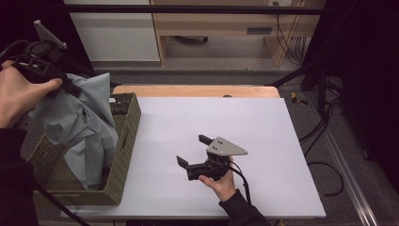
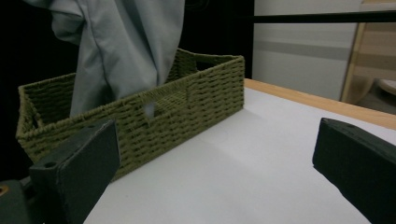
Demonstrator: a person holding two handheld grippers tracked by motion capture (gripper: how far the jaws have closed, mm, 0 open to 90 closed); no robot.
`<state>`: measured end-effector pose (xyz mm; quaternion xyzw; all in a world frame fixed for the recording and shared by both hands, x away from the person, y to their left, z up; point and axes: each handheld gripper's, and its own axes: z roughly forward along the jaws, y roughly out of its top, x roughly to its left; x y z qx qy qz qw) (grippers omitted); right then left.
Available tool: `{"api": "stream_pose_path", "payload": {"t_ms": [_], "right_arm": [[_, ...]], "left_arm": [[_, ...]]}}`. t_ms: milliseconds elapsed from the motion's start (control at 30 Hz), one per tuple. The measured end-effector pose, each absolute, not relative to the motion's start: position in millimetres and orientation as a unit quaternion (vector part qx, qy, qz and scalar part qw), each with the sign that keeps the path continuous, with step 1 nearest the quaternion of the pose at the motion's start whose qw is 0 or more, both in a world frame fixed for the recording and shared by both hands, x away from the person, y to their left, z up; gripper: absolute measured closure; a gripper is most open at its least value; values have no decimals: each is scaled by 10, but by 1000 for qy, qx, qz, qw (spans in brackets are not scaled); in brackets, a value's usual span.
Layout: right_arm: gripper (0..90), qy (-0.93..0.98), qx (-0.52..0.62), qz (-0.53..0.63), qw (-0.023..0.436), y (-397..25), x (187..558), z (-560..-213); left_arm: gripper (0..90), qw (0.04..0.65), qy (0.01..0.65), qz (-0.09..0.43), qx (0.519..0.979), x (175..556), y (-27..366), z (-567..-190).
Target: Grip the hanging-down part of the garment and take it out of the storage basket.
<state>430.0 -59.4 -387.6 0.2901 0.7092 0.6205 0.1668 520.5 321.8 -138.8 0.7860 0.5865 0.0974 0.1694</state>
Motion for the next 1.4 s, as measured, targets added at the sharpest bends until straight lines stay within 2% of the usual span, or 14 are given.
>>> {"api": "stream_pose_path", "payload": {"t_ms": [667,1400], "right_arm": [[43,732,255,617,137,410,4645,-3755],[68,750,226,613,102,1247,4757,-3816]], "left_arm": [[765,162,588,92,787,5243,3245,-1430],[765,161,584,94,790,5235,3197,-1432]]}}
